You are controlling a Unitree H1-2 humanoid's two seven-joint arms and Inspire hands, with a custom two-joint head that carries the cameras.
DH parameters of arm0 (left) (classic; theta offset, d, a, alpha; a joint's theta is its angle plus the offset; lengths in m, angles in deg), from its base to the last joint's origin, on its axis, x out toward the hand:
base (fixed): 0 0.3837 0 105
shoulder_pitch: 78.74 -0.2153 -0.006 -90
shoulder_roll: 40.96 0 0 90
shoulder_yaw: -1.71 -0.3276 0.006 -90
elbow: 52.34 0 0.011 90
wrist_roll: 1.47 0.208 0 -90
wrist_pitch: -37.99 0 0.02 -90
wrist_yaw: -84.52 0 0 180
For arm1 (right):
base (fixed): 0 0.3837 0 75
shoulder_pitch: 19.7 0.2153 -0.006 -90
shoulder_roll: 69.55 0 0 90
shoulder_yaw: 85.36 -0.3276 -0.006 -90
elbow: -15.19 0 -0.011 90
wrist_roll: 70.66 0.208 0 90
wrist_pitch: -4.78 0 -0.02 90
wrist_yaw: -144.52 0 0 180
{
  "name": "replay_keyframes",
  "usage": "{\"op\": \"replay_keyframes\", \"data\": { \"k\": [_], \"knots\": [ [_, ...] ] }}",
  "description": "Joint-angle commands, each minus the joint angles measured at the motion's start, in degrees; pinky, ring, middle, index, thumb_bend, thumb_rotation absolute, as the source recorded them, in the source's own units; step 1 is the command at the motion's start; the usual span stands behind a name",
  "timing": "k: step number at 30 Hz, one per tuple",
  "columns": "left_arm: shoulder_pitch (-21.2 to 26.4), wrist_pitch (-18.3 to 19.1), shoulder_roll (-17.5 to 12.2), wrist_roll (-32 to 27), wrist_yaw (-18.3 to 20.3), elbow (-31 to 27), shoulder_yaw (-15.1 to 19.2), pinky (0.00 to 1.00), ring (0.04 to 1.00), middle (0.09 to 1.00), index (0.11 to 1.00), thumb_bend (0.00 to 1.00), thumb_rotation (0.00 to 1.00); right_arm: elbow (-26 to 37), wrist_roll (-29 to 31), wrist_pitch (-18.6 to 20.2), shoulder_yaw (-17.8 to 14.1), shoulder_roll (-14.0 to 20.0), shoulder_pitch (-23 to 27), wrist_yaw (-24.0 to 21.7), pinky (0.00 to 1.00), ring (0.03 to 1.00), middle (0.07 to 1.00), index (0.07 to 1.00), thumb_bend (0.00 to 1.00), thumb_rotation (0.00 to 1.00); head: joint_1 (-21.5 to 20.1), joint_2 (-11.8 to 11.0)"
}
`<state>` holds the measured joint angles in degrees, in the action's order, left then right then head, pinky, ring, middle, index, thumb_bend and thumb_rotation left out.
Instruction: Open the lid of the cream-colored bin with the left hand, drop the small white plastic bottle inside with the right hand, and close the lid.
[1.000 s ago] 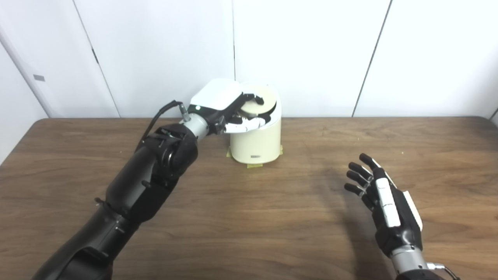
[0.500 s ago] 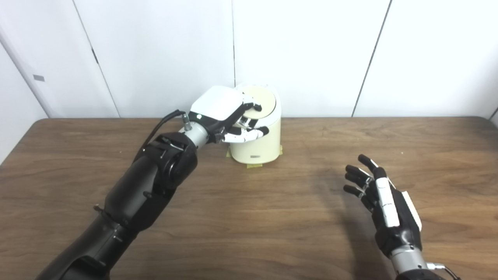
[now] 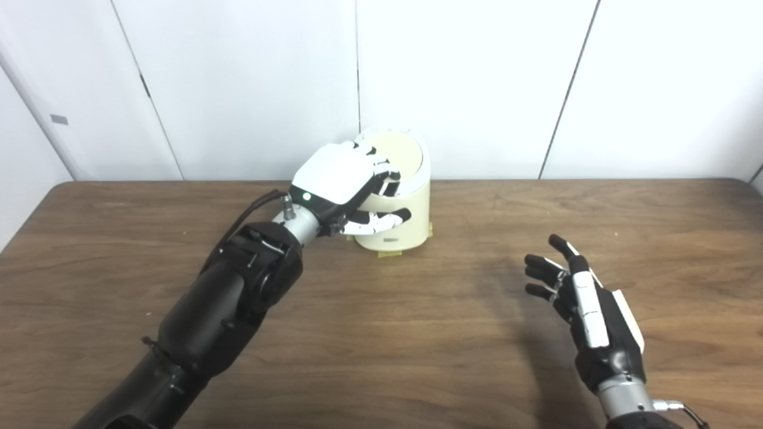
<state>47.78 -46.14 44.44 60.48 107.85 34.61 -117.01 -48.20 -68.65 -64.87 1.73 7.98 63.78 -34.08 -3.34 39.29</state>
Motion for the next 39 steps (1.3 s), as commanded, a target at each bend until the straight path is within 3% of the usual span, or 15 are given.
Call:
{"op": "replay_keyframes", "data": {
  "k": [1,9,19,22,28,36,39],
  "knots": [
    [1.7,-0.2,-0.5,1.9,2.7,1.6,-0.9,0.96,0.942,0.882,0.829,0.50,0.90,2.5,1.0,-0.2,-0.3,-0.2,-1.1,-0.5,0.74,0.800,0.767,0.920,0.46,0.94,0.0,0.1],
    [2.3,-0.4,0.1,2.8,5.1,5.0,-2.4,0.96,0.937,0.887,0.825,0.53,0.93,3.4,2.5,0.4,-0.6,-0.3,-1.7,-0.5,0.76,0.803,0.768,0.919,0.50,0.92,-0.6,0.2],
    [2.2,0.2,0.1,0.5,7.2,1.2,-0.8,0.94,0.926,0.879,0.830,0.54,0.97,2.4,2.7,-0.2,-1.0,-0.3,-1.7,-0.4,0.75,0.808,0.776,0.918,0.51,0.92,0.2,0.1],
    [1.3,1.3,0.9,-2.8,7.2,-1.6,2.0,0.93,0.922,0.877,0.830,0.52,0.94,2.4,2.7,0.0,-0.8,-0.6,-1.5,-0.3,0.76,0.807,0.771,0.911,0.49,0.92,0.3,0.0],
    [-2.4,1.7,3.9,-12.5,1.7,-7.8,10.3,0.79,0.840,0.821,0.778,0.48,0.82,2.1,2.3,0.1,-0.4,-1.1,-1.3,0.2,0.75,0.803,0.770,0.905,0.48,0.91,0.3,-0.3],
    [-6.5,3.1,6.7,-19.6,-1.7,-14.7,17.4,0.74,0.846,0.840,0.805,0.42,0.82,1.3,2.5,-0.1,-0.3,-1.1,-0.9,0.4,0.74,0.800,0.773,0.908,0.46,0.92,0.5,-0.6],
    [-8.4,5.8,7.6,-21.7,-1.8,-16.8,19.1,0.75,0.854,0.856,0.821,0.42,0.81,0.9,3.0,-0.5,-0.3,-1.1,-0.8,0.1,0.75,0.802,0.776,0.911,0.47,0.92,0.7,-0.8]
  ]
}}
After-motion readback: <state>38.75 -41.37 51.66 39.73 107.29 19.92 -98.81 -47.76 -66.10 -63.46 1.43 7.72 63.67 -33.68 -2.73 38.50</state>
